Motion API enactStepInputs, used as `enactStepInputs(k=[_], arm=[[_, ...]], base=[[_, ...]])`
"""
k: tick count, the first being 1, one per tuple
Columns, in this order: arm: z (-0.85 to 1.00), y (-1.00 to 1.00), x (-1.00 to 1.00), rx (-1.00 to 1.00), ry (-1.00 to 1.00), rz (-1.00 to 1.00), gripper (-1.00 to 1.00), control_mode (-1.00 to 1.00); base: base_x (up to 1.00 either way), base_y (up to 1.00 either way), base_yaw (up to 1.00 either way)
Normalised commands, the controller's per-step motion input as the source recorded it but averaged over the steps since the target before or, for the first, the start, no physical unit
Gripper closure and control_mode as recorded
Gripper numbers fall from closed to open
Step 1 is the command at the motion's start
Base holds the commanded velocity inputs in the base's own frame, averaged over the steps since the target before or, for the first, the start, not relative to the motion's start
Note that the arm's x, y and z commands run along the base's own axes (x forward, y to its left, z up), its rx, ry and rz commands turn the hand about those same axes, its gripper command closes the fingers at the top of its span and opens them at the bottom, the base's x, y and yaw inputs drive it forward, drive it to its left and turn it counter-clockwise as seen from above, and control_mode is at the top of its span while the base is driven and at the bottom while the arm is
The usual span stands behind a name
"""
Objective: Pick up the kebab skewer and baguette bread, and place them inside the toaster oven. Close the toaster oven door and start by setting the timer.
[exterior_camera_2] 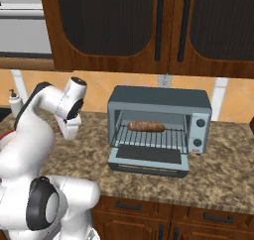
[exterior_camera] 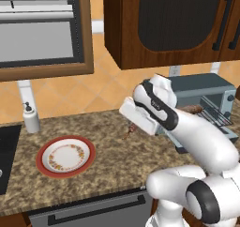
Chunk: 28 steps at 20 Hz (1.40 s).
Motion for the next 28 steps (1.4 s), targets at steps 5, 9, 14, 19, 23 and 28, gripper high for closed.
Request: enactStepInputs(k=[5,9,14,19,23,28], arm=[[0.3,-0.94,-0.19,0.04,0.0,-0.45,1.0,-1.0],[0.24,-1.0,-0.17,0.04,0.0,-0.33,1.0,-1.0],[0.09,-1.0,-0.02,0.02,0.0,-0.24,1.0,-1.0],[0.15,-0.96,0.0,0.0,0.0,-0.08,1.0,-1.0],[0.16,-0.74,0.16,-0.01,0.0,-0.1,1.0,-1.0],[0.02,-0.58,0.2,-0.08,-0.02,-0.08,1.0,-1.0]], base=[[0.0,0.0,0.0],[0.0,0.0,0.0],[0.0,0.0,0.0],[0.0,0.0,0.0],[0.0,0.0,0.0],[0.0,0.0,0.0]])
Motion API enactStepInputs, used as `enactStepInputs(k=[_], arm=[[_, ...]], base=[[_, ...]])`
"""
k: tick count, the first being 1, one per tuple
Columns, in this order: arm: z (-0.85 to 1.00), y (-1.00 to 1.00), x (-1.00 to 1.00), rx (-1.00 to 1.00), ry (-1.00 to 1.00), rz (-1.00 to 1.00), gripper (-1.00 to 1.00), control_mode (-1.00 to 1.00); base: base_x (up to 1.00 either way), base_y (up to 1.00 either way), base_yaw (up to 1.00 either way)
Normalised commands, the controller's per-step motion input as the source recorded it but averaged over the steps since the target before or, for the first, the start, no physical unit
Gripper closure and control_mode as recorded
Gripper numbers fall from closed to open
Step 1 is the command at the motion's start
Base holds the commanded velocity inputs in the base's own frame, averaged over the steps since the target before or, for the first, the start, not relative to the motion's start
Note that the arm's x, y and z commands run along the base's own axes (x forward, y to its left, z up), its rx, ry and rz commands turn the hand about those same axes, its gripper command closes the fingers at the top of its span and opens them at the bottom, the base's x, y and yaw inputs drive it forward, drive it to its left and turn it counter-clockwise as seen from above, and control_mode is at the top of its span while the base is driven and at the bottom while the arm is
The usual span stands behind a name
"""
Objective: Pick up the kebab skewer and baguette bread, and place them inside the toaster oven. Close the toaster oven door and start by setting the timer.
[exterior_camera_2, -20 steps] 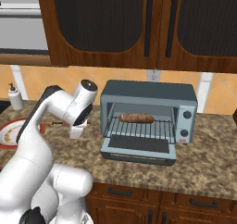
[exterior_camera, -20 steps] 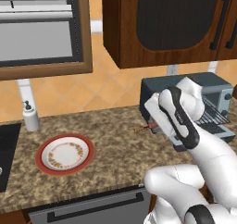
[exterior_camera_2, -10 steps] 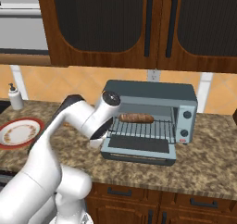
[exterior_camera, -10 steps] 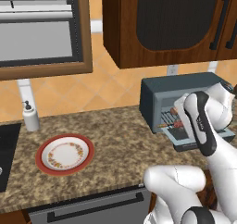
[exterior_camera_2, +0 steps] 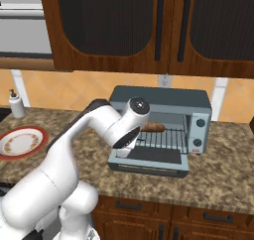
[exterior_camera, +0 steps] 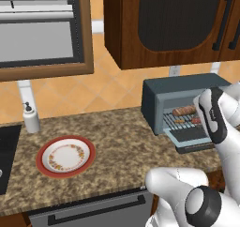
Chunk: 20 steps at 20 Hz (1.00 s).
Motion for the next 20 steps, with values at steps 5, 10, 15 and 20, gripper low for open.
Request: enactStepInputs(k=[5,10,15,20], arm=[[0.0,-0.58,0.03,-0.14,-0.04,-0.08,1.0,-1.0],[-0.09,-0.42,0.08,-0.12,-0.03,-0.07,1.0,-1.0],[-0.18,-0.16,0.28,-0.01,-0.01,0.0,1.0,-1.0],[-0.01,-0.01,0.54,0.0,0.0,-0.01,1.0,-1.0]], base=[[0.0,0.0,0.0],[0.0,0.0,0.0],[0.0,0.0,0.0],[0.0,0.0,0.0]])
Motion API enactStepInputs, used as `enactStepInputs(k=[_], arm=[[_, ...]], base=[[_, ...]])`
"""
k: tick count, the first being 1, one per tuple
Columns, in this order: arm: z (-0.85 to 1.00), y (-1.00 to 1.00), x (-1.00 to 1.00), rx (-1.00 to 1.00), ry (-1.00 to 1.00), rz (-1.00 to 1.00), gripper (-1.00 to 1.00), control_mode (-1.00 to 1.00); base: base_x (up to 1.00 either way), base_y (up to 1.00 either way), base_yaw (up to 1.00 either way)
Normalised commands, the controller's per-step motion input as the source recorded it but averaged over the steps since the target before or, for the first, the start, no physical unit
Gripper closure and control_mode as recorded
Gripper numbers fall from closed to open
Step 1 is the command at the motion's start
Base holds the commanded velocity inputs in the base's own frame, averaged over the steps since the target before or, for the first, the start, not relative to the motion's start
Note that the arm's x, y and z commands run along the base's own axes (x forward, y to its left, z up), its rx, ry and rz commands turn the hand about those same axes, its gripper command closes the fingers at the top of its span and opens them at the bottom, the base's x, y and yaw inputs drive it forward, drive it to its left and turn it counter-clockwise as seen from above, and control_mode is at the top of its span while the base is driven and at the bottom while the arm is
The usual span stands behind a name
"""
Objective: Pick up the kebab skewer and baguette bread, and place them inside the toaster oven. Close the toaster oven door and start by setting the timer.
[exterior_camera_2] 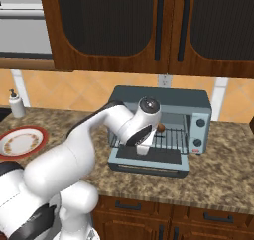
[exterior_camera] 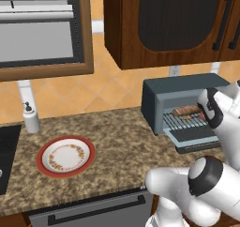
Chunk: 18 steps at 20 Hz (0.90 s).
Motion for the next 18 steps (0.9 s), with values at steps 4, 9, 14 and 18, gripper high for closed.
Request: enactStepInputs(k=[4,9,14,18], arm=[[0.0,-0.1,0.53,0.0,0.0,0.0,1.0,-1.0],[-0.15,-0.32,0.12,0.0,0.0,-0.01,1.0,-1.0],[-0.33,-0.15,0.11,-0.03,0.0,0.0,1.0,-1.0],[-0.03,-0.02,0.15,0.0,0.0,-0.01,1.0,-1.0]], base=[[0.0,0.0,0.0],[0.0,0.0,0.0],[0.0,0.0,0.0],[0.0,0.0,0.0]])
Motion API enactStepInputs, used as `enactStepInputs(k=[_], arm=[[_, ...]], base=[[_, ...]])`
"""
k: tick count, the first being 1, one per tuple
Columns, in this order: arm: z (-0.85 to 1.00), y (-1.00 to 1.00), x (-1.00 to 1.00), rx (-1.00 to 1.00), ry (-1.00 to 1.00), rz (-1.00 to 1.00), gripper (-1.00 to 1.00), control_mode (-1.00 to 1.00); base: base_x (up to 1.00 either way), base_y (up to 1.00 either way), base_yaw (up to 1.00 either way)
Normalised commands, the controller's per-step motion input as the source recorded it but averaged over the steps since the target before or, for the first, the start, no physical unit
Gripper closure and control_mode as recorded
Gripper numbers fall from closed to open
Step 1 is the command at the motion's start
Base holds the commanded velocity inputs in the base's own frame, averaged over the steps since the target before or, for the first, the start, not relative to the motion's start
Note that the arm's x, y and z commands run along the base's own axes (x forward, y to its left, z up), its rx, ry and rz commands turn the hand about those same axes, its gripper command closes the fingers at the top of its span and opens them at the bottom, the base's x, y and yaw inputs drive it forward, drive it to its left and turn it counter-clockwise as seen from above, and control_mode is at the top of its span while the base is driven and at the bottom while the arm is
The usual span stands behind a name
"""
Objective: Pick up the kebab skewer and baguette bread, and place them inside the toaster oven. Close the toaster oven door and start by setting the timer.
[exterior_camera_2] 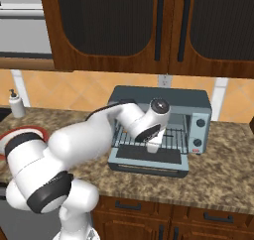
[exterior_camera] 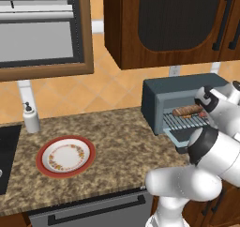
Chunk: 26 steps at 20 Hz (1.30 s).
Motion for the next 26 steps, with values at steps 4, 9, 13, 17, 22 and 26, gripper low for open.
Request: enactStepInputs(k=[4,9,13,17,22,26], arm=[[-0.22,0.0,0.18,0.0,0.0,0.0,1.0,-1.0],[-0.22,0.0,0.18,0.0,0.0,0.0,1.0,-1.0],[-0.05,0.03,0.27,-0.01,0.0,0.0,1.0,-1.0],[0.0,0.0,0.07,0.0,0.0,0.0,1.0,-1.0],[0.0,0.0,0.0,0.0,0.01,0.0,-1.0,-1.0],[0.0,0.0,0.0,0.0,0.0,0.0,-1.0,-1.0]], base=[[0.0,0.0,0.0],[0.0,0.0,0.0],[0.0,0.0,0.0],[0.0,0.0,0.0],[0.0,0.0,0.0],[0.0,0.0,0.0]])
